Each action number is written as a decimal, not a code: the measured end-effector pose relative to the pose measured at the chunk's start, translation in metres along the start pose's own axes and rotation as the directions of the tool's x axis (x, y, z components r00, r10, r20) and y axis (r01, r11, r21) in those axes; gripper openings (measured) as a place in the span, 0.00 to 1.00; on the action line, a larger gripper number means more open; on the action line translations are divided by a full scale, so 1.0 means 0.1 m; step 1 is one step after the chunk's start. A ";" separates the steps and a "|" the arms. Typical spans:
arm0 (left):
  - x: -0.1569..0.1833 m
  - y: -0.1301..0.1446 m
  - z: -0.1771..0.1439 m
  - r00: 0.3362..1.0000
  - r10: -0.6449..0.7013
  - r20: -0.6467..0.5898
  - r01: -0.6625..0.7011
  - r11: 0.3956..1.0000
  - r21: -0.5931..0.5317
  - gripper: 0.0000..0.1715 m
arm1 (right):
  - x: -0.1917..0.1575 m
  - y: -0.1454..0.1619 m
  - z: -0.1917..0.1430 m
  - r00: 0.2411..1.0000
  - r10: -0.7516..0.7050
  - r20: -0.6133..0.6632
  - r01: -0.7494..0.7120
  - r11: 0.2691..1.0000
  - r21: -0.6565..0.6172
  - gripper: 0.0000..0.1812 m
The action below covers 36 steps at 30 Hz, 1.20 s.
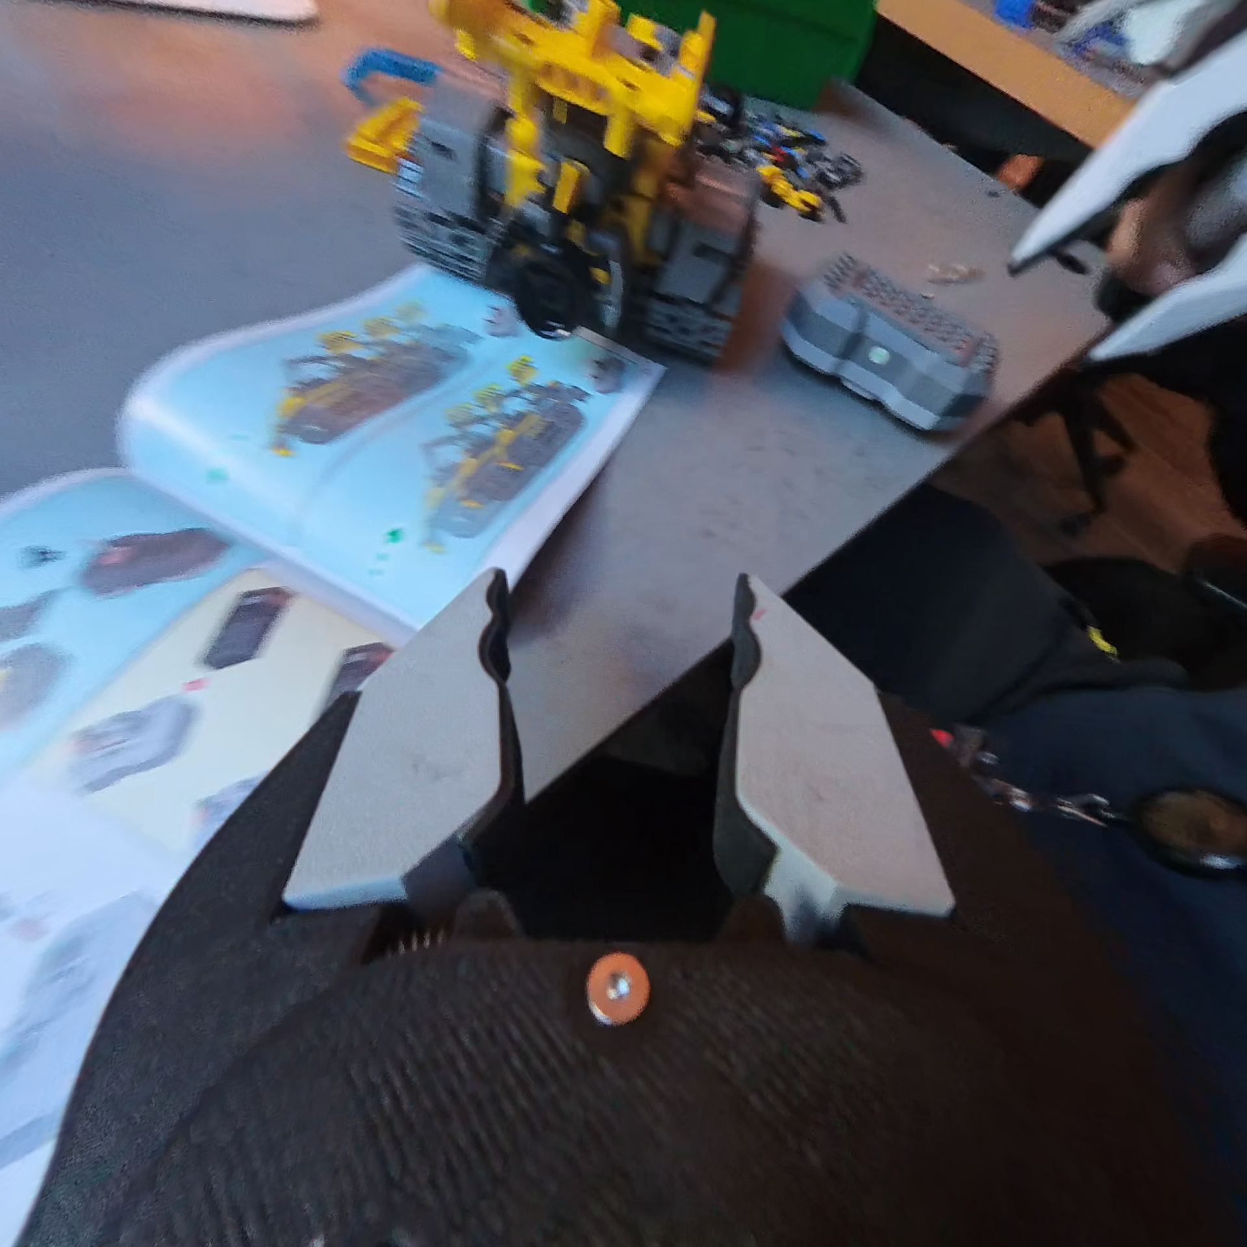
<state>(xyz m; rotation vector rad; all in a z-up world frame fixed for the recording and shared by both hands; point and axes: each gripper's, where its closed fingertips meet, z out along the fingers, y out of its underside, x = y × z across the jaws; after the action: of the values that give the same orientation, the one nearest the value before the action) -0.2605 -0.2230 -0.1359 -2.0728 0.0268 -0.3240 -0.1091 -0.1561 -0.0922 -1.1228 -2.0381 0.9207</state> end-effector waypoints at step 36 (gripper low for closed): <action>-0.80 0.31 -0.29 0.948 0.297 -0.110 -0.316 0.857 -0.407 0.01 | -0.37 -0.25 1.24 0.980 0.162 0.116 -0.153 0.985 -0.078 0.11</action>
<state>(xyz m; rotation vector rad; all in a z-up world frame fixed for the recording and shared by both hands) -0.3415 -0.2514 -0.1665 -2.4413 0.4911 -0.1738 -0.2009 -0.2327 -0.1480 -1.3096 -2.1159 1.0271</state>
